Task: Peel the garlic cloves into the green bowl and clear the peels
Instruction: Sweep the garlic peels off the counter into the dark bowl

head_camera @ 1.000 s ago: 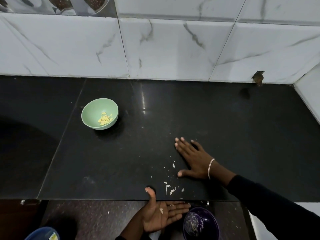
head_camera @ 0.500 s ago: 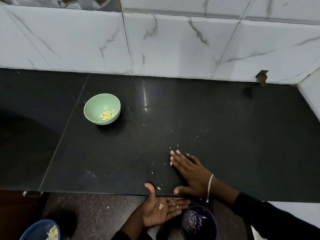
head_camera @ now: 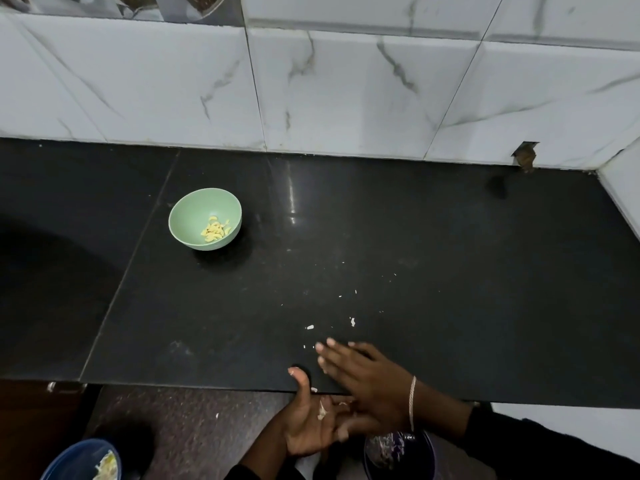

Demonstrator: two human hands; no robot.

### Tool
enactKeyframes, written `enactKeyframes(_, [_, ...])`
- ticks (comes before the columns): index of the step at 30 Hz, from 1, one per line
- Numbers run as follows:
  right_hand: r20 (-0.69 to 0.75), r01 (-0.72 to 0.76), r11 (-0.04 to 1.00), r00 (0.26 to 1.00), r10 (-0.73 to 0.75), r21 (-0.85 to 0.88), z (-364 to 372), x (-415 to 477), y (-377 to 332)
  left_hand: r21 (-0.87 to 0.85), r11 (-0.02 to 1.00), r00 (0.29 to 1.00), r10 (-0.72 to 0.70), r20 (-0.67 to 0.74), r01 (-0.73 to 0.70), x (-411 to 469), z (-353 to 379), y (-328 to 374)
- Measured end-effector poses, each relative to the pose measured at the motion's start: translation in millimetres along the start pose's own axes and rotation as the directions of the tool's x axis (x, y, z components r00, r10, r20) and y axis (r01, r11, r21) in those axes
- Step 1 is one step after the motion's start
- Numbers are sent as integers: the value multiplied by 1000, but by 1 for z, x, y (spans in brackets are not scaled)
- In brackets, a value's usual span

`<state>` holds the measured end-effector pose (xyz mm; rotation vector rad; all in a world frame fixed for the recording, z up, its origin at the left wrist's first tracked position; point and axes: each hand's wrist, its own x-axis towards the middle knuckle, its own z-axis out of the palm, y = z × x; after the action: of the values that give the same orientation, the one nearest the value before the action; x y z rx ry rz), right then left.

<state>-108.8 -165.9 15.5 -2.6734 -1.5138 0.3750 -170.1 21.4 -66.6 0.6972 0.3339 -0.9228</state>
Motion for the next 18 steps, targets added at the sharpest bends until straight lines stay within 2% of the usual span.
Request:
enactKeyframes(3, [43, -61, 998, 997, 62, -22, -9, 28, 18, 57, 998, 997, -13, 82, 9, -2, 4, 5])
enactKeyframes(6, [84, 31, 997, 996, -25, -72, 4, 28, 5, -71, 997, 995, -31, 94, 38, -2, 3, 1])
enactKeyframes(10, [71, 120, 989, 991, -114, -87, 23, -11, -22, -240, 970, 998, 42, 43, -31, -3, 9, 2])
enactKeyframes(12, [0, 180, 982, 984, -180, -58, 20, -23, -20, -192, 980, 997, 53, 50, -42, -3, 8, 1])
enactKeyframes(14, [-113, 186, 982, 977, -181, 30, 4, -16, -6, -53, 998, 996, 48, 72, -44, -7, 11, 6])
enactKeyframes(16, [-203, 102, 988, 976, -77, 117, -17, 6, 20, 121, 992, 995, 27, 98, -39, -8, 12, 10])
enactKeyframes(18, [-209, -70, 988, 973, 98, 139, -32, 35, 56, 166, 986, 990, 6, 141, -30, -7, 12, 11])
